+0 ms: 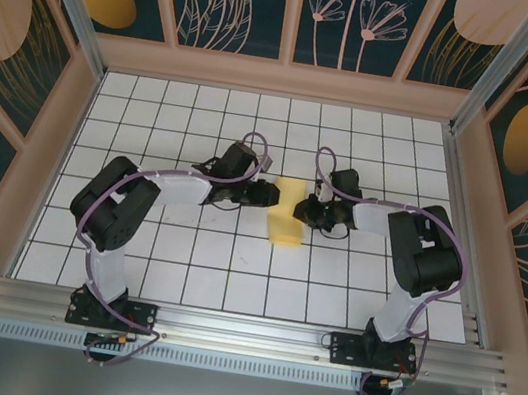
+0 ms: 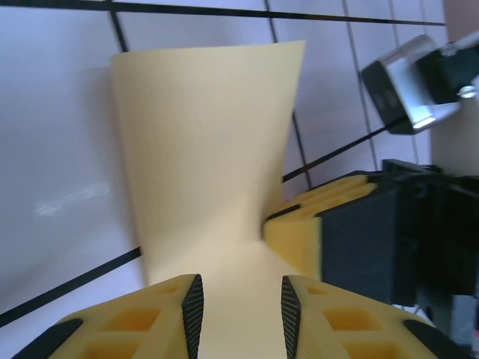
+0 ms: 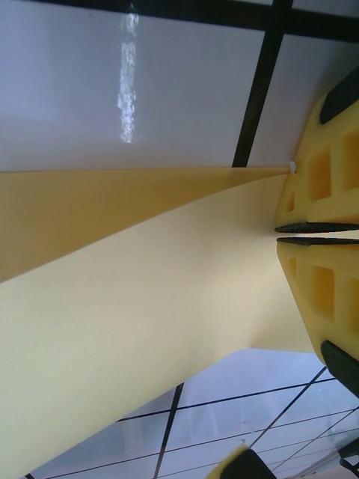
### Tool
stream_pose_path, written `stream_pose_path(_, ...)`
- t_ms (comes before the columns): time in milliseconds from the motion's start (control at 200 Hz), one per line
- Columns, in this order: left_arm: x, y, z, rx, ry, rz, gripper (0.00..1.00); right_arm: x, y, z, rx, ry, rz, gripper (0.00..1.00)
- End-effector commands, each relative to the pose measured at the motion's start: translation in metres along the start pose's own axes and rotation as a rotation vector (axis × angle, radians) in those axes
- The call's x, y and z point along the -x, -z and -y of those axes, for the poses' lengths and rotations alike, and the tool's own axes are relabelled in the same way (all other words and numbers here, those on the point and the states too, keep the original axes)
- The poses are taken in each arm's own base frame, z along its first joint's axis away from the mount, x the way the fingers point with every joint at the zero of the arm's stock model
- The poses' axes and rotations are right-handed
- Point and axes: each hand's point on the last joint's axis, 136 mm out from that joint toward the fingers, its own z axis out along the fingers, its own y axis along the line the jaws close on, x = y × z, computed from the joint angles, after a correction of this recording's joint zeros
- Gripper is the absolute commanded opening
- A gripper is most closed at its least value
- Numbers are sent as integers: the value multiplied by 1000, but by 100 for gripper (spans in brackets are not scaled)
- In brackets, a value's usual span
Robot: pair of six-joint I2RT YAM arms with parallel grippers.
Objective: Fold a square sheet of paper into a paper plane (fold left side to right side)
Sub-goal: First fold the square sheet of paper in half at the center of the table.
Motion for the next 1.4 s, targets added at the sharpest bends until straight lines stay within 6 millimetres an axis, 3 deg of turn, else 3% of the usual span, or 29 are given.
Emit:
stream_pose_path(0,7,-9,16,-82,-16,-11,36,-15,-14,29,-111,-14,-42,16)
stream_pose_path(340,3,-38,-8,-24,1,-51,36,-16,-16,31,-143,-7,-55,16)
stream_pose_path(656,14,-42,-39,134,8,0,39,-19,-17,38,-172,-10,-66,15)
stream_pose_path(1006,35,-47,-59,181,25,33,41,-21,-16,42,-183,-9,-73,16)
stream_pose_path(1396,63,-53,-58,180,8,56,43,-22,-16,42,-184,-6,-76,16)
